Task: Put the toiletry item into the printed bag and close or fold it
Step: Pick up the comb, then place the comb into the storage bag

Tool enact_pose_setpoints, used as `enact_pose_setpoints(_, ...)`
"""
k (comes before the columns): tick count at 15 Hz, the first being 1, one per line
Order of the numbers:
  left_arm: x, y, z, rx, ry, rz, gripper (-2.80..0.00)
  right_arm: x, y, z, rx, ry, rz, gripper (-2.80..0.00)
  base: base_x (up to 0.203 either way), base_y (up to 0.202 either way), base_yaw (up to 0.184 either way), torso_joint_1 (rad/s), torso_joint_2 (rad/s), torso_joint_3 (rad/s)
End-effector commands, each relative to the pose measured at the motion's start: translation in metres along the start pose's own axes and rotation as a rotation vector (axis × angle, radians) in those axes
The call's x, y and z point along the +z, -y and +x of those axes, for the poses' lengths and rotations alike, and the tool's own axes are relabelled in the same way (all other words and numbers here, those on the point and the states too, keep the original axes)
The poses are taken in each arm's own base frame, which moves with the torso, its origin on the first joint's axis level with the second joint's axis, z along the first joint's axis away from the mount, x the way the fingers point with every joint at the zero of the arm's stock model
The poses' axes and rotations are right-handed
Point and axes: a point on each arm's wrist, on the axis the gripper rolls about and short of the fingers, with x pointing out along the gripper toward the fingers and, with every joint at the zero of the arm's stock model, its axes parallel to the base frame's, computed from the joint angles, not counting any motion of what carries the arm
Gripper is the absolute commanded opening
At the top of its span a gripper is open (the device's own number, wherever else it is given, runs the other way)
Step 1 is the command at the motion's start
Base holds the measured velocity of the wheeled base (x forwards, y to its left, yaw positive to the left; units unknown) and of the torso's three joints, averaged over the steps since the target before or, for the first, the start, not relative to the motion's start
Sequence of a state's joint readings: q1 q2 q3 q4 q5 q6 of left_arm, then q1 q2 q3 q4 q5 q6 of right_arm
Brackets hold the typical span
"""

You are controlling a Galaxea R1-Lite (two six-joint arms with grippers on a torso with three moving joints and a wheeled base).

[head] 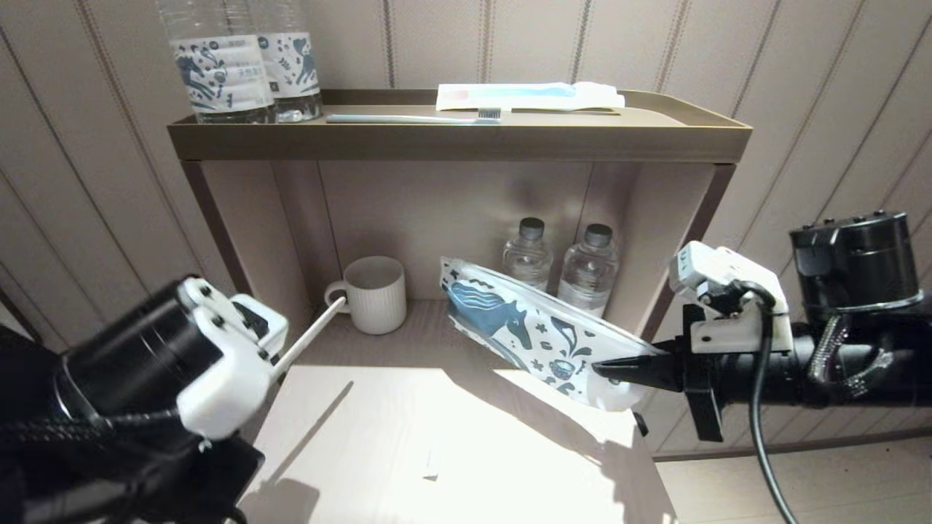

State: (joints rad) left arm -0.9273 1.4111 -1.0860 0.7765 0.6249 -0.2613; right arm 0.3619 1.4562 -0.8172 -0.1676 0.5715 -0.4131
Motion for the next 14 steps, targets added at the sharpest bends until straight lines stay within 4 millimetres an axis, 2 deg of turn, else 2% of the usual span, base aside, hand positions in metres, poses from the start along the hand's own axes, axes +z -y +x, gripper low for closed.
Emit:
enact_pose_setpoints(1,0.009,-0.017,-0.01,-0.022,0.05,-0.055,-2.8,-0.001,-0.01,0.008,-0.016,-0.015,-0.027,-2.8,0.0,0.0,0.0,0.0,0.0,0.0)
enact_pose_setpoints(6,0.023,-0.036,-0.012,-0.168,0.068,-0.058,-2.8,0.0,-0.021,0.003,-0.012,-0.01,-0.068,-2.8,0.0,0.0,0.0,0.0,0.0,0.0)
enact_pose_setpoints(11,0.049,-0.065,-0.025,-0.319,0.193,0.093,-2.8,-0.001,-0.033,0.009,0.046,-0.017,-0.123,-2.8,0.0,0.0,0.0,0.0,0.0,0.0)
enact_pose_setpoints(14,0.056,-0.072,-0.025,-0.371,0.21,0.159,-2.8,0.013,-0.028,0.019,0.06,-0.014,-0.131,-2.8,0.0,0.0,0.0,0.0,0.0,0.0)
